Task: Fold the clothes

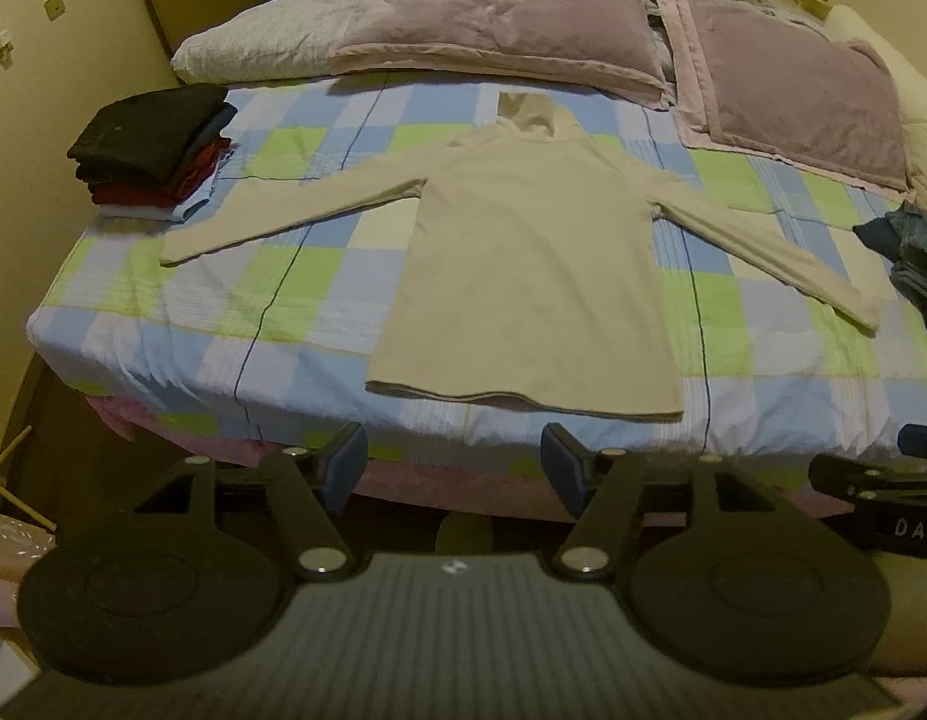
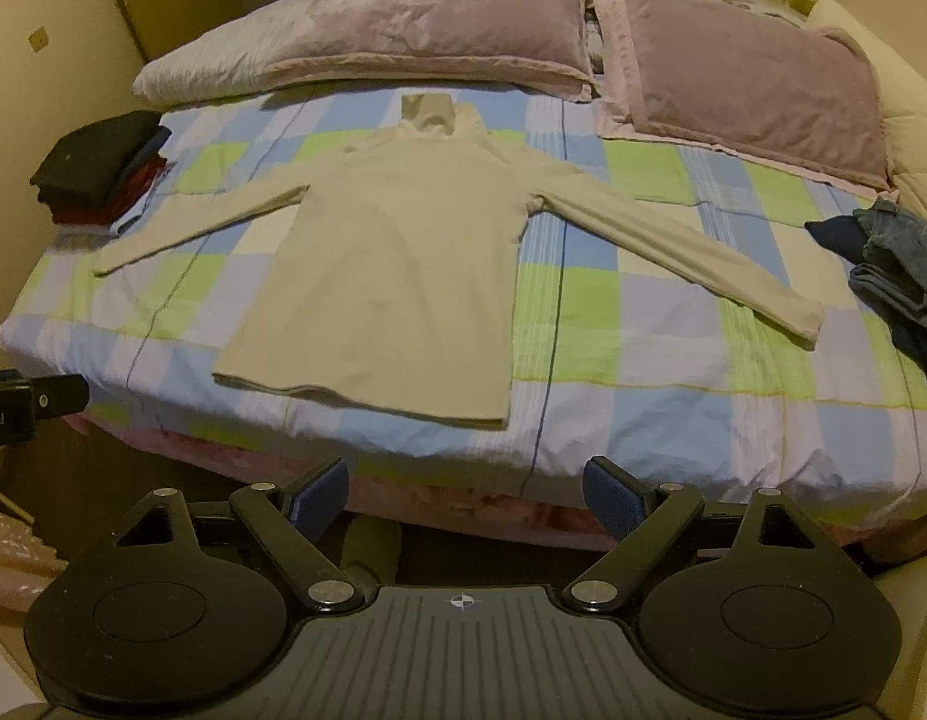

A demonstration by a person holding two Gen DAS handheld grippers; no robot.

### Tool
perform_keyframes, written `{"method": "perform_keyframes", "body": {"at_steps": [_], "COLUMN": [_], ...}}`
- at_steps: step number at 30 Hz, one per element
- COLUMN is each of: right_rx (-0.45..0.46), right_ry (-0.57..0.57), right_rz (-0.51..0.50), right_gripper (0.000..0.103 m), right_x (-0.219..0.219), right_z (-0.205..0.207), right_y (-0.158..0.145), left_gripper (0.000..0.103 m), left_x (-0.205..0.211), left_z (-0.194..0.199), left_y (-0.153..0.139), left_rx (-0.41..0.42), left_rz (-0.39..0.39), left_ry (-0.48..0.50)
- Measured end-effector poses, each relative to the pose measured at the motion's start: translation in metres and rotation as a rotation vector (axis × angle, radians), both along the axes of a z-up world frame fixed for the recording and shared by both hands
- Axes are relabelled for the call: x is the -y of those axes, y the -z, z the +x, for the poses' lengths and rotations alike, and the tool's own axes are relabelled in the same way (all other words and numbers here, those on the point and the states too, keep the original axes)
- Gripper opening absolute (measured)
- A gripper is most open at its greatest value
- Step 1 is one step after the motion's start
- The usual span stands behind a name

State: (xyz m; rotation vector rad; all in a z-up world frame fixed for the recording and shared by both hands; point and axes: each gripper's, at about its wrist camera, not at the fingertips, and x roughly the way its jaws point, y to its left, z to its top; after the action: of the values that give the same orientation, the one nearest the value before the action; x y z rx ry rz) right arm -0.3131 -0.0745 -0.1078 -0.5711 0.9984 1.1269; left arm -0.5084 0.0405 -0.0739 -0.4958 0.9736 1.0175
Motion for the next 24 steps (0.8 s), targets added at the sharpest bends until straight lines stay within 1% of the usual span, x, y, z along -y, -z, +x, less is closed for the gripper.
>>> {"method": "perform_keyframes", "body": {"at_steps": [10, 15, 24], "right_rx": [0.038, 0.057, 0.055], "right_ry": [0.004, -0.005, -0.025], "right_rz": [-0.013, 0.001, 0.009], "right_gripper": [0.088, 0.088, 0.088], "right_x": [0.016, 0.018, 0.015], "right_z": [-0.002, -0.005, -0.008], "right_y": [-0.001, -0.005, -0.007], "left_gripper": [0.061, 0.061, 0.062], "left_x": [0.014, 0.015, 0.016], "left_z": [0.004, 0.003, -0.001], "left_y": [0.004, 0.003, 0.002], "left_rx": [0.017, 0.015, 0.012], "left_rz": [-0.01, -0.009, -0.005], "left_ry": [0.035, 0.033, 0.024]}}
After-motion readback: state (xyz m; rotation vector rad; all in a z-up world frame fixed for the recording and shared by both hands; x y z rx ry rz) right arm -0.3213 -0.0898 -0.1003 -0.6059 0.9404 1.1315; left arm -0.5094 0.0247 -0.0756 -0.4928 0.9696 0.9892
